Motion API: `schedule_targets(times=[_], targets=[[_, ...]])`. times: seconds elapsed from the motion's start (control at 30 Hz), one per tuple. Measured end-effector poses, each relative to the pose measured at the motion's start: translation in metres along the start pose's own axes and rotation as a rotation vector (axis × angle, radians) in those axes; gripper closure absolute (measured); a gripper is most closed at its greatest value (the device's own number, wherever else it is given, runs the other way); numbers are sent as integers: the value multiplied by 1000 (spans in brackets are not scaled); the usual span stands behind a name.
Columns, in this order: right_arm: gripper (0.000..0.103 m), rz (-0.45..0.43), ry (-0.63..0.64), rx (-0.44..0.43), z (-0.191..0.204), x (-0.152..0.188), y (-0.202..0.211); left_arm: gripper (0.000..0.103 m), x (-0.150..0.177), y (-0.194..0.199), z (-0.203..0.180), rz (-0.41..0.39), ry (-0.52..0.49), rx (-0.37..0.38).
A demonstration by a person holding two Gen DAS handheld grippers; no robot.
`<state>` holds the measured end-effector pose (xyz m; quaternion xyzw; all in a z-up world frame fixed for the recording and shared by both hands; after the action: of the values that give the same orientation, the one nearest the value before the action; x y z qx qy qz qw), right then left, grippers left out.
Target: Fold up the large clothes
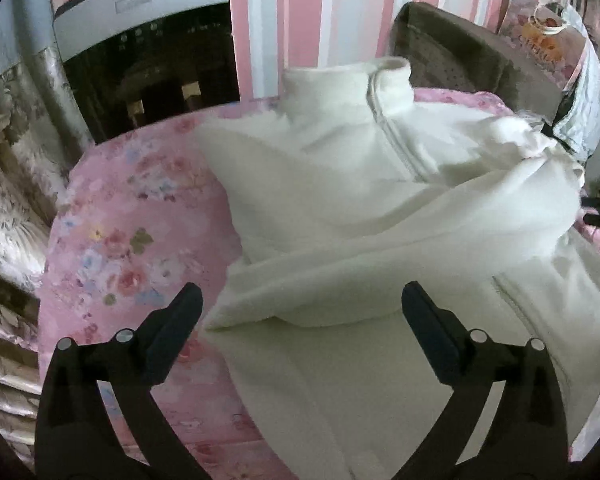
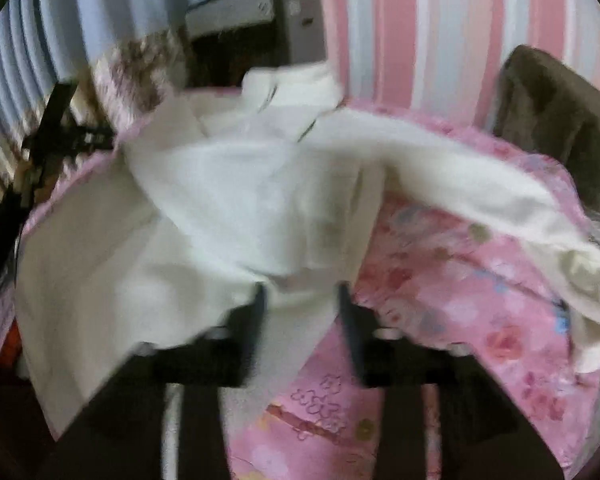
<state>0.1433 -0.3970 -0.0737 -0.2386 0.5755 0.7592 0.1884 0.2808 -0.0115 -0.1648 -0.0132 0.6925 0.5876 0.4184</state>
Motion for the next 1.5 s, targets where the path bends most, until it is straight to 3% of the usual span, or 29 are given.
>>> schedule_targets(times=[0.13,0.23,0.33,0.37,0.4,0.43,0.5,0.53,0.7,0.8,0.93,0.97,1.0,1.03,1.07,1.1,1.13,1.23,1.33,1.4,1.5], targets=[[49,-57,-88,12,-10,-41,-3,3,-20,-5,18,2,40,-22],[49,5,-134,43,-13,-54,-36,3,-39,-33,31,34,97,4],[50,113,-200,47,-15,-44,-68,4,-54,-70,31,87,110,28],[56,114,-202,51,-13,-43,-72,5,-56,-86,32,118,102,14],[72,114,-203,48,-11,-44,-75,19,-57,-100,32,148,91,2],[76,115,-207,40,-8,-45,-76,49,-57,-108,31,168,87,5],[78,77,-183,32,-1,-56,-68,64,-58,-125,29,208,124,81],[78,48,-165,37,3,-65,-63,78,-62,-124,31,195,135,87],[79,-251,-62,5,31,-150,-18,87,-85,-76,60,13,160,-25],[79,-259,-59,35,20,-168,-36,86,-87,-71,92,-7,243,5],[78,-34,-85,146,-26,-126,-115,77,-77,-111,95,80,227,-45],[76,17,-92,140,-32,-113,-126,74,-74,-116,97,89,224,-63],[71,81,-106,129,-37,-95,-135,67,-73,-120,100,91,229,-73],[70,98,-104,122,-37,-84,-134,54,-71,-119,103,88,235,-87],[68,103,-87,114,-35,-77,-129,45,-69,-117,108,83,240,-99],[59,106,-67,121,-34,-71,-117,30,-65,-112,112,83,247,-110],[53,110,-59,123,-34,-67,-105,23,-62,-108,114,83,250,-112],[50,62,-51,137,-36,-77,-75,15,-53,-92,118,82,245,-98],[43,-13,-145,90,-44,-111,-64,9,-46,-73,99,66,240,-58],[34,16,-250,31,-52,-124,-83,9,-41,-62,74,56,199,-13],[34,128,-368,-11,-56,-125,-130,9,-34,-59,44,67,124,-3]])
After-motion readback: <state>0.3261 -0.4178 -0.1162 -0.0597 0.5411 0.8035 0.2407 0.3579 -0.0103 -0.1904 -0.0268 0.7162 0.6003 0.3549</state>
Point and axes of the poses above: each gripper's, at about its wrist camera, not at the fingertips, and y roughly against the way its jaws point, z to its left, x to its underside, the point moved 10 cm from there along -y, roughly the way its jaws point, and after that the axes turned 6 degrees about -y, right-handed, at the moved point
